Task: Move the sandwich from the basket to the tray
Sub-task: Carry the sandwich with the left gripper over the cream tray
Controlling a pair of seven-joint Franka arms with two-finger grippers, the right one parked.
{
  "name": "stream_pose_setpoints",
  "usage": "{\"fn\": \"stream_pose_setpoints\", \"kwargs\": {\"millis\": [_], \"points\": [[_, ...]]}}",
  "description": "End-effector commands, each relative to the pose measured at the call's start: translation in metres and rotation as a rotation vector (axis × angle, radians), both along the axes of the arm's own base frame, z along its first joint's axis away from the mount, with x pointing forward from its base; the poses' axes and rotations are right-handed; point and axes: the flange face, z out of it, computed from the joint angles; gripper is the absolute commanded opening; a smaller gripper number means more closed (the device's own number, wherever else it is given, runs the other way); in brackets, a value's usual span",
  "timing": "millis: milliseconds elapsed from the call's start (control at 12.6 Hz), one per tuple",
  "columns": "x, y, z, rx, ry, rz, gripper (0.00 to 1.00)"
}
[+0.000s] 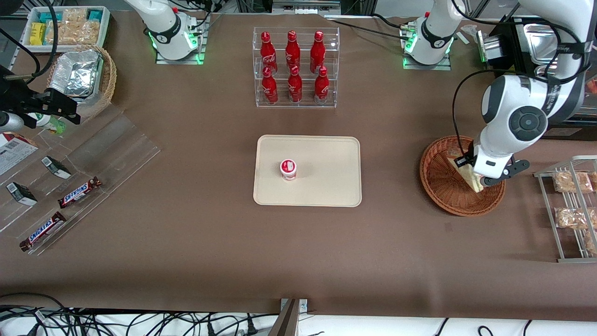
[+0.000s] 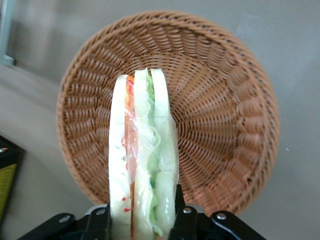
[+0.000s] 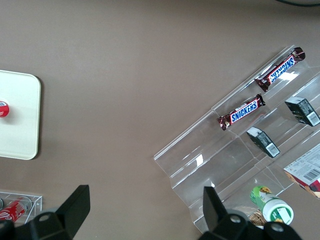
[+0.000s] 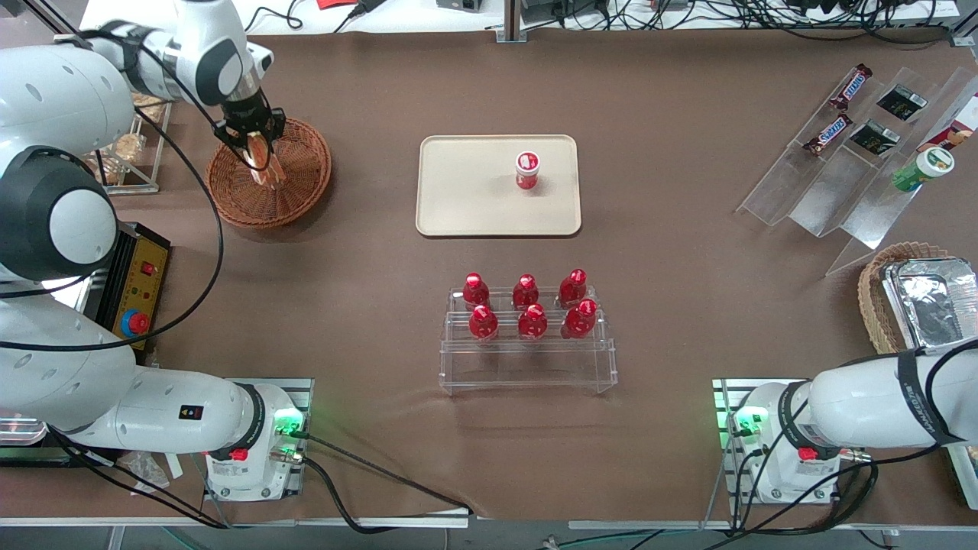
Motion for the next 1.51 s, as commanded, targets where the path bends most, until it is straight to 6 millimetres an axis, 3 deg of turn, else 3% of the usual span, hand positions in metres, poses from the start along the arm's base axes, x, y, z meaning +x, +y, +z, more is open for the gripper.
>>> {"fn": "stream_pose_setpoints", "kwargs": {"millis": [0,159,318,477,795,1113,1430], "points": [[0.006,-0.022,0.032,0.008,0.039,-0.105,0.4],[0.008,-0.042,0.047,-0.018,0.061,-0.157,0.4],[0.006,-0.074,0.058,-0.076,0.084,-0.25,0.41],[-0.001,-0.121,0.067,-0.145,0.08,-0.306,0.4],[-0.012,-0.192,0.083,-0.215,0.065,-0.394,0.4],[-0.019,-0.264,0.074,-0.293,0.068,-0.418,0.41],[-0.034,-0.329,0.031,-0.29,0.028,-0.416,0.41]]}}
